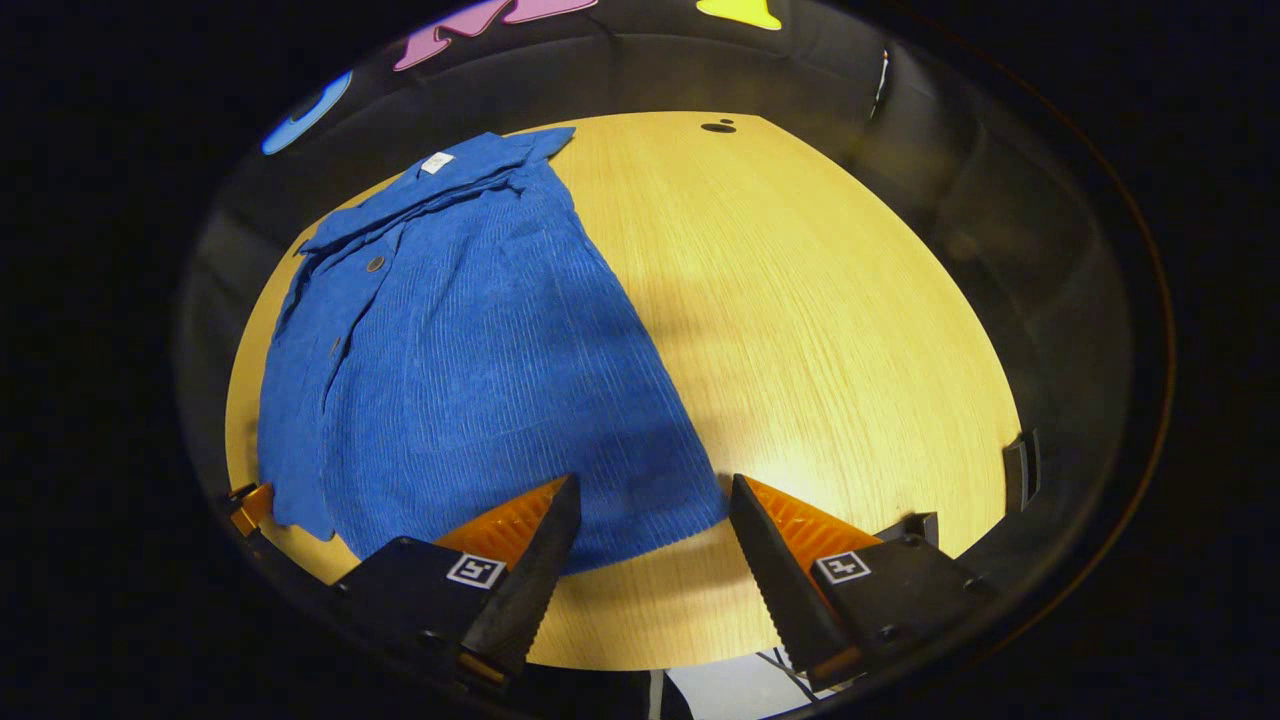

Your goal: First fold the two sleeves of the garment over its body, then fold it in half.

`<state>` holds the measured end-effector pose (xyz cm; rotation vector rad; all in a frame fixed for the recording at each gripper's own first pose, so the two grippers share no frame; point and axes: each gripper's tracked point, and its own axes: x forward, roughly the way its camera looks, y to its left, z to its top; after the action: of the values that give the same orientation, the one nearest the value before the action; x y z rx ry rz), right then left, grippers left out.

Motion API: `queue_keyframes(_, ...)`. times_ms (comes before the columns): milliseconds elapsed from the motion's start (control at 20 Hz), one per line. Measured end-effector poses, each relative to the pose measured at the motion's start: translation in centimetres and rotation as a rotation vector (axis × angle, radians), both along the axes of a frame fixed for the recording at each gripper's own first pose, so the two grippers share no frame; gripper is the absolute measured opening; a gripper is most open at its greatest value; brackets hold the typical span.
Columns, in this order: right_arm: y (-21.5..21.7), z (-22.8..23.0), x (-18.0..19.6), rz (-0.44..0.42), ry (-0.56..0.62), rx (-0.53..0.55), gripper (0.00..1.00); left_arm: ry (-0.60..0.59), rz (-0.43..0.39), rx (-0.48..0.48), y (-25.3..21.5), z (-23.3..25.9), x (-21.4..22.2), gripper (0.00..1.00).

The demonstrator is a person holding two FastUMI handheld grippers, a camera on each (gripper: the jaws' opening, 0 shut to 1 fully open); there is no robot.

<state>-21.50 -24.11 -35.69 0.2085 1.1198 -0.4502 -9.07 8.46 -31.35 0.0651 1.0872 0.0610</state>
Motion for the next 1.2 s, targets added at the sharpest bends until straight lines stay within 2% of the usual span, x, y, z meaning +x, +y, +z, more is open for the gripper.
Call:
queue_keyframes(50, 0.1, 0.0, 0.1, -0.004, 0.005, 0.008, 0.97, 0.007, -0.014, 0.0, -0.1, -0.2, -0.2, 0.81)
queue_keyframes(100, 0.3, 0.0, 0.4, -0.015, 0.004, 0.021, 0.9, -0.009, -0.022, 0.0, -0.4, -0.2, 0.2, 0.81)
queue_keyframes(200, 1.2, -0.2, 1.3, -0.037, -0.01, 0.061, 0.46, -0.031, -0.036, -0.007, -1.9, 0.0, 0.6, 0.58)
queue_keyframes(300, 1.7, -0.1, 1.9, -0.013, -0.014, 0.063, 0.03, -0.045, -0.044, -0.008, -2.7, -0.7, 1.0, 0.24)
queue_keyframes(350, 1.9, -0.1, 2.0, 0.025, -0.006, 0.065, 0.1, -0.042, -0.08, -0.035, -3.8, -0.5, 1.0, 0.08)
queue_keyframes(450, 2.8, -0.2, 2.2, 0.054, -0.018, 0.107, 0.1, -0.022, -0.139, -0.129, -6.2, -0.5, 1.2, 0.08)
queue_keyframes(500, 3.1, -0.1, 2.6, 0.043, -0.03, 0.129, 0.1, -0.028, -0.116, -0.149, -6.8, -0.8, 1.7, 0.08)
queue_keyframes(550, 3.0, 0.1, 2.4, 0.022, -0.038, 0.134, 0.1, -0.033, -0.116, -0.184, -6.8, -0.5, 2.1, 0.0)
queue_keyframes(600, 3.4, -0.2, 3.2, 0.023, -0.045, 0.147, 0.01, -0.031, -0.112, -0.207, -7.1, -0.6, 2.3, 0.0)
queue_keyframes(750, 3.8, -0.1, 3.4, 0.047, -0.053, 0.173, 0.01, -0.028, -0.091, -0.234, -7.2, -0.3, 2.5, 0.0)
queue_keyframes(900, 4.5, 2.0, 5.7, 0.044, -0.115, 0.204, 0.01, -0.063, -0.073, -0.259, -7.3, 1.3, 3.4, 0.0)
queue_keyframes(1200, 5.6, 10.9, 16.5, 0.132, -0.322, 0.214, 0.01, -0.236, -0.161, -0.343, -8.5, 10.8, 10.3, 0.0)
